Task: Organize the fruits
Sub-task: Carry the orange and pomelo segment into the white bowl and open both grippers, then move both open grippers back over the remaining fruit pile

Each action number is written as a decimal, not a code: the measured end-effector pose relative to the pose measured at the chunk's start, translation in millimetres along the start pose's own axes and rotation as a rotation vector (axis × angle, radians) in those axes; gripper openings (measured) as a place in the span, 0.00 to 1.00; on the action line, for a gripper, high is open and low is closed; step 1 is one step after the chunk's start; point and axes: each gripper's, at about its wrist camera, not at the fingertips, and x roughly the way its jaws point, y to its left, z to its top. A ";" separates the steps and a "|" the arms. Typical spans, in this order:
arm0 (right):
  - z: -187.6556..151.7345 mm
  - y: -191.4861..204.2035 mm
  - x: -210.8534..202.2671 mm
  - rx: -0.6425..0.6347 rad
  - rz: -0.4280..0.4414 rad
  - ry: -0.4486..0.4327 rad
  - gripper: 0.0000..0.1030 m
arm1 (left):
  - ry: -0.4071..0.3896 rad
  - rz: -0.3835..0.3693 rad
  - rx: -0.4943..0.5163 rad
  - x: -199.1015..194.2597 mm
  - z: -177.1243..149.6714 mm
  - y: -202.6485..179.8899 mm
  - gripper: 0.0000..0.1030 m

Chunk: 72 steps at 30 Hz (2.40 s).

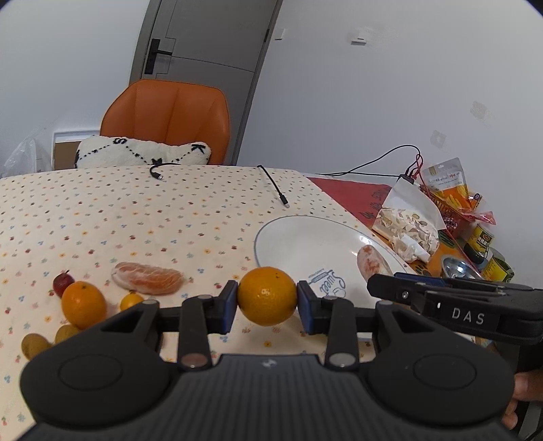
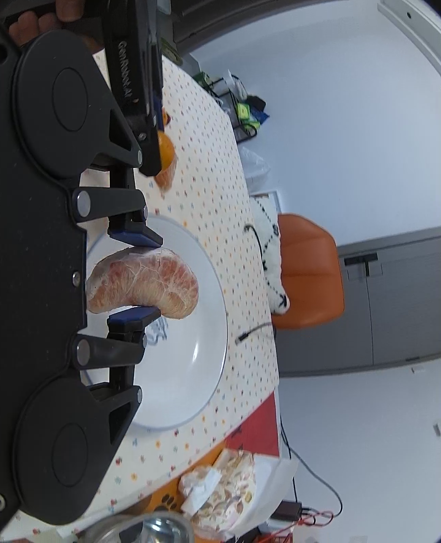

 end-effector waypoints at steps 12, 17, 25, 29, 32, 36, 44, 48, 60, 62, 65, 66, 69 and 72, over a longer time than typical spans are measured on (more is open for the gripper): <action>-7.0 -31.4 7.7 0.052 -0.091 -0.002 0.35 | 0.029 -0.011 0.017 34.3 4.1 -12.0 0.35; -6.8 -36.1 11.9 0.053 -0.110 0.001 0.35 | 0.044 -0.009 0.017 45.5 7.4 -17.2 0.35; -6.7 -40.8 6.2 0.065 -0.123 -0.020 0.40 | 0.063 -0.029 0.042 57.4 8.5 -33.0 0.35; -8.8 -41.9 0.9 0.069 -0.120 -0.017 0.40 | 0.079 -0.029 0.048 61.7 7.3 -36.9 0.35; -11.2 -40.5 -2.3 0.079 -0.110 -0.013 0.40 | 0.076 -0.016 0.052 61.0 5.8 -37.1 0.35; -14.5 -35.1 -5.7 0.078 -0.091 -0.010 0.40 | 0.070 -0.017 0.048 55.9 7.0 -33.0 0.38; -15.1 -23.4 -10.9 0.071 -0.063 -0.017 0.48 | 0.068 0.006 0.014 38.8 7.9 -14.5 0.43; -15.0 -17.8 -11.3 0.063 -0.048 -0.017 0.53 | 0.055 0.032 -0.003 26.9 7.5 -2.7 0.50; -15.2 4.0 -11.1 0.043 -0.013 -0.029 0.85 | -0.007 0.122 -0.049 -16.1 4.1 33.4 0.77; -14.8 7.2 -11.4 0.045 -0.001 -0.031 0.92 | -0.010 0.136 -0.055 -22.1 2.3 39.6 0.78; -14.9 13.8 -13.0 0.042 0.030 -0.034 0.99 | -0.021 0.161 -0.065 -32.2 -0.8 47.7 0.82; -14.9 16.3 -13.3 0.037 0.036 -0.036 1.00 | -0.027 0.167 -0.070 -35.7 -1.8 50.3 0.82; -14.6 24.5 -12.7 0.018 0.054 -0.035 1.00 | -0.035 0.182 -0.077 -44.8 -4.8 56.7 0.84; -14.5 32.6 -11.5 0.005 0.069 -0.032 1.00 | -0.040 0.193 -0.085 -52.5 -7.9 62.1 0.85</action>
